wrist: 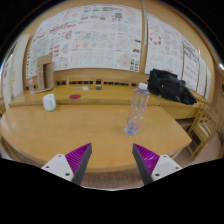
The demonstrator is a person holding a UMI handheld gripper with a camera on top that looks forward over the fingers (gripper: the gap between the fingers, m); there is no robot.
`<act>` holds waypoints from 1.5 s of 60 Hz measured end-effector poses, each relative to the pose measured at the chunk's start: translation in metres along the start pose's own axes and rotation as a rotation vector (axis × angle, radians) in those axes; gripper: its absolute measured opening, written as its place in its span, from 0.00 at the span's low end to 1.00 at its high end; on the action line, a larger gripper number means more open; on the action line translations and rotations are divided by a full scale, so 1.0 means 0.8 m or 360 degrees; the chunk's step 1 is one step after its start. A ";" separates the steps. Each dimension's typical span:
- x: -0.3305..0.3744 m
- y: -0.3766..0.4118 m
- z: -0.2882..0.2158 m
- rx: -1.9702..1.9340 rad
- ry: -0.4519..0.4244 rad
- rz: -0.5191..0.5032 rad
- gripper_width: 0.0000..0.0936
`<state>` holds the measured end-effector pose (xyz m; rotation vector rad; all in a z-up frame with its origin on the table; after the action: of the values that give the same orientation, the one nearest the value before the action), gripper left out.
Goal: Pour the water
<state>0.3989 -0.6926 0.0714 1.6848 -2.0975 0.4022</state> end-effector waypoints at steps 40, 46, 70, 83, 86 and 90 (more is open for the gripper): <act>-0.269 -0.119 -0.117 -0.0066 -0.0317 -0.0089 0.52; -0.269 -0.120 -0.118 -0.0083 -0.0314 -0.0071 0.43; -0.237 -0.107 -0.223 0.0246 -0.0459 0.0469 0.34; -0.205 0.004 -0.382 0.0832 -0.0674 0.0863 0.34; -0.204 0.047 -0.413 0.1052 -0.0735 0.0924 0.34; -0.205 0.114 -0.449 0.1392 -0.0805 0.0985 0.34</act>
<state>0.3895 -0.3632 0.3067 1.5825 -3.1109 1.3630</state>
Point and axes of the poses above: the point between the fingertips, and its own axes, seen from behind it with the camera up: y to the left, z down, x backward, against the way the camera looks, the point moved 7 cm from there along x, backward, against the way the camera looks, and after that the axes turned 8 degrees about -x, right-handed, at the moved point
